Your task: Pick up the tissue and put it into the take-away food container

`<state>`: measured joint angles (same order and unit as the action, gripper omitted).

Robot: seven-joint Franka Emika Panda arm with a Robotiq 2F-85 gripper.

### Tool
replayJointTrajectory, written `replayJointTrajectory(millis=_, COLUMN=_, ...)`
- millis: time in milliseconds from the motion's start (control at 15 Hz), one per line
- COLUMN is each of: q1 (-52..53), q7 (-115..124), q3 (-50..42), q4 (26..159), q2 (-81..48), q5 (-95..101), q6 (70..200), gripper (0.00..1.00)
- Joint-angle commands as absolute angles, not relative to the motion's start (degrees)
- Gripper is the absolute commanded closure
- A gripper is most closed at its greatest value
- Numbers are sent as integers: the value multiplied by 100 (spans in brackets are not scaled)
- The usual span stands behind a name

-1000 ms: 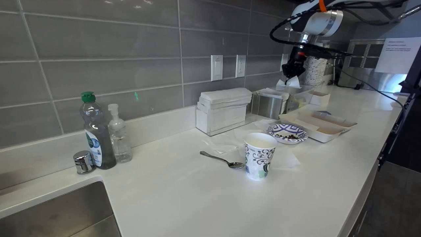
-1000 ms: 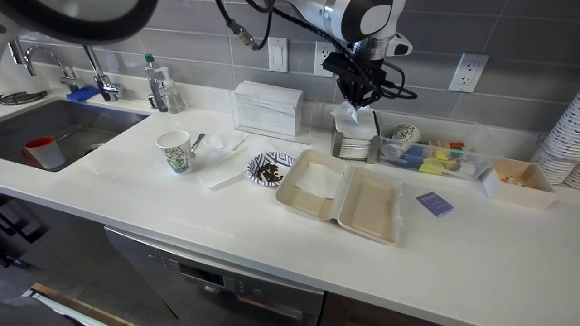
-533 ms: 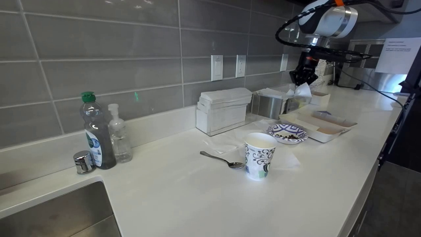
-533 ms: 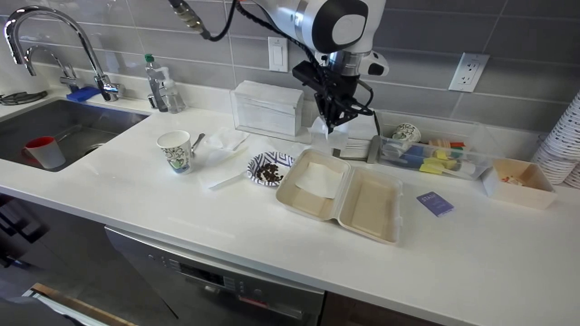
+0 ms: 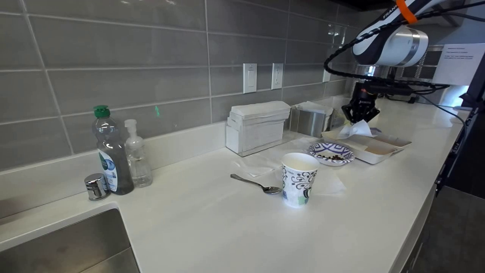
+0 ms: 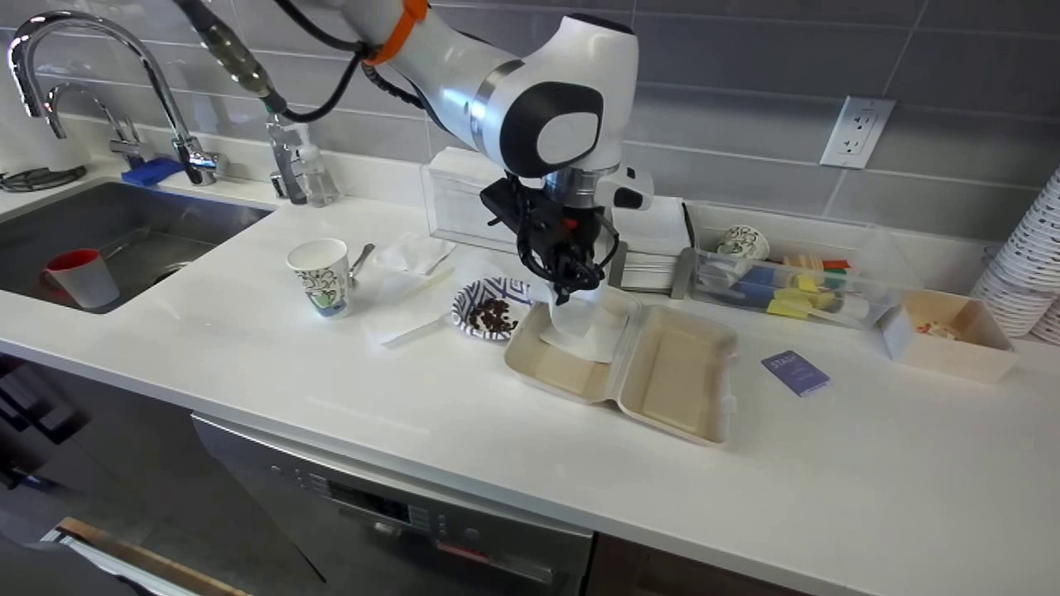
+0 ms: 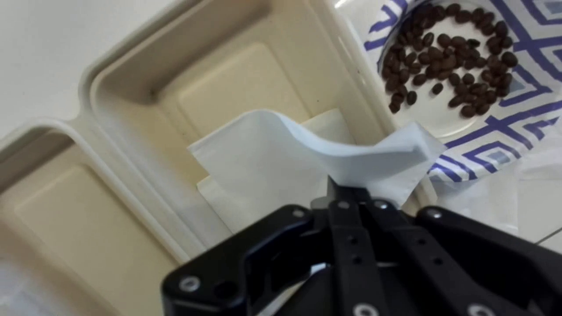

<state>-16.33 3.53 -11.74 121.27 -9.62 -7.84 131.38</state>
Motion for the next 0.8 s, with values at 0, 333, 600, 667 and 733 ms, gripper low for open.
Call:
replayJointTrajectory(millis=0, q1=-1567, q7=347, q3=-1245, q4=12152, q2=-935, q5=-792, q6=13125, gripper=99)
replayJointTrajectory(millis=333, q1=-1657, q7=175, q3=-1326, q4=12153, q2=-1088, q5=-837, q6=13179, gripper=100)
replayJointTrajectory(millis=600, q1=-1764, q7=-16, q3=-1426, q4=12108, q2=-1299, q5=-876, q6=13159, gripper=100)
replayJointTrajectory(millis=667, q1=-1788, q7=-66, q3=-1440, q4=12091, q2=-1339, q5=-878, q6=13133, gripper=100)
replayJointTrajectory(millis=733, q1=-1808, q7=-118, q3=-1449, q4=12079, q2=-1374, q5=-868, q6=13086, gripper=100)
